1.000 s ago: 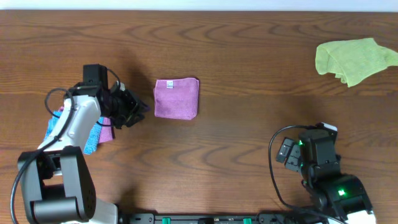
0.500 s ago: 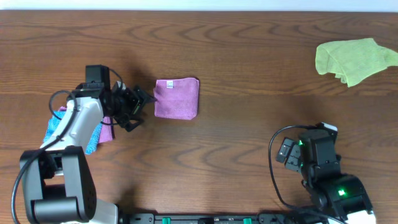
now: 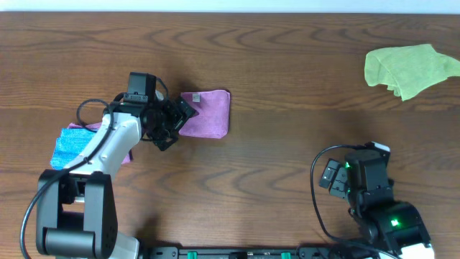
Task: Fold the cloth
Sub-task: 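Reach the left gripper to the folded purple square and grasp its edge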
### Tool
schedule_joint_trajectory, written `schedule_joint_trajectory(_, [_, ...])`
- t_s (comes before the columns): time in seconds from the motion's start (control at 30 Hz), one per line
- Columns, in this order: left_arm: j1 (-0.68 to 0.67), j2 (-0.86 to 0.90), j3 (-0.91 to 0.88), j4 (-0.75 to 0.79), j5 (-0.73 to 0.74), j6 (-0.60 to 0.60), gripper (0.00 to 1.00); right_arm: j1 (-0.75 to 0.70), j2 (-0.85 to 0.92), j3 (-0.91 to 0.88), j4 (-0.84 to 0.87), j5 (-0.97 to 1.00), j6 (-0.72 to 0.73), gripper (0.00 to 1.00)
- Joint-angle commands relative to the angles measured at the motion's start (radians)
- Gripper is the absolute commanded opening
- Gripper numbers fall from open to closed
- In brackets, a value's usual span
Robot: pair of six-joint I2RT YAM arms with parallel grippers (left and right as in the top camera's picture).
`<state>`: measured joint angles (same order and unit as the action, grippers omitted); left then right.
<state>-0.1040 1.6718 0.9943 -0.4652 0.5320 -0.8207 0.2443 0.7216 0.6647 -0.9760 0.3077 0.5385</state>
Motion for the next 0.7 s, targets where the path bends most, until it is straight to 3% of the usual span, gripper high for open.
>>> schedule_joint_trajectory(0.0, [-0.001, -0.005, -0.064, 0.013, -0.068, -0.043, 0.98, -0.008, -0.006, -0.006, -0.001, 0.018, 0.014, 0.99])
schedule_joint_trajectory(0.4, [-0.001, -0.005, -0.309, 0.4, -0.008, -0.242, 0.97, -0.008, -0.006, -0.006, -0.001, 0.018, 0.014, 0.99])
schedule_joint_trajectory(0.67, [-0.002, -0.005, -0.351, 0.491, -0.054, -0.265, 0.93, -0.008, -0.006, -0.006, -0.001, 0.018, 0.014, 0.99])
